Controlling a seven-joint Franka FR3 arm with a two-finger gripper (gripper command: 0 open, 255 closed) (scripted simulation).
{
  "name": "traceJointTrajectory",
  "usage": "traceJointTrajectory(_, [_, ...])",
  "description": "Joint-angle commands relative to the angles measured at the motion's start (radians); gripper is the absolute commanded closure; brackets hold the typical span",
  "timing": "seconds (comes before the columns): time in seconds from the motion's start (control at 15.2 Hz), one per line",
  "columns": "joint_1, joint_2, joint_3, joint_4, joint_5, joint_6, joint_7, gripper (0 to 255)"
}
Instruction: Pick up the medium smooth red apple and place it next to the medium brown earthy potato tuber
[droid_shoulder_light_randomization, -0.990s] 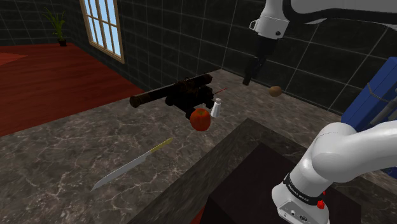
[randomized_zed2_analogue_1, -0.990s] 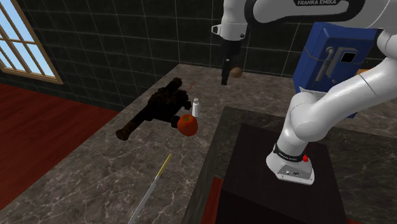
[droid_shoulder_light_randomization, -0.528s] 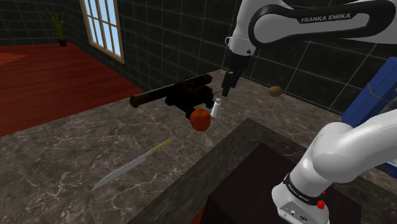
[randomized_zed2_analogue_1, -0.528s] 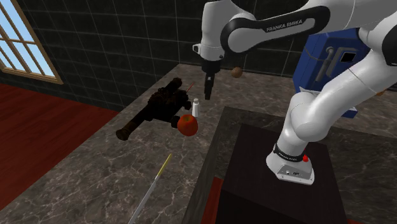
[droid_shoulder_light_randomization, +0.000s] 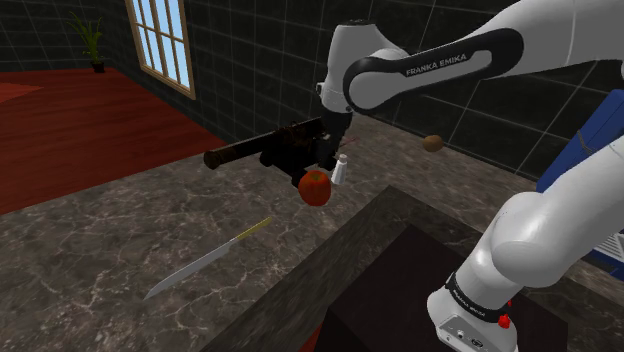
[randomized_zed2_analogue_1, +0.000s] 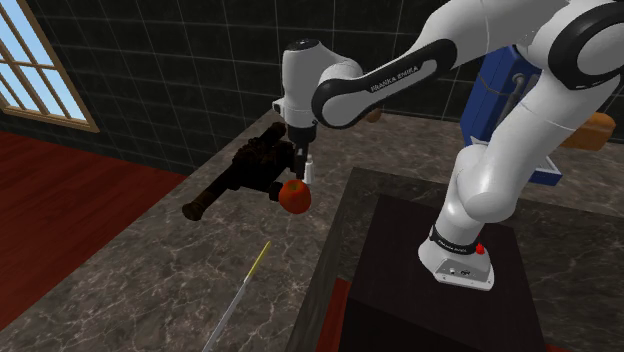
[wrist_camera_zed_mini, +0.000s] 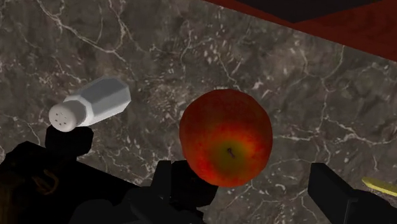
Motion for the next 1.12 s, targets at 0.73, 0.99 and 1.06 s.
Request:
traceJointTrajectory(0.73, [-0.006, 0.123, 0.017, -0.038, -0.052, 0.157, 0.036, 0])
traceJointTrajectory(0.99, [-0.006, 0.123, 0.017, -0.038, -0.052, 0.157, 0.036, 0])
traceJointTrajectory(1.06, [-0.006, 0.123, 0.017, -0.038, -0.052, 0.157, 0.036, 0])
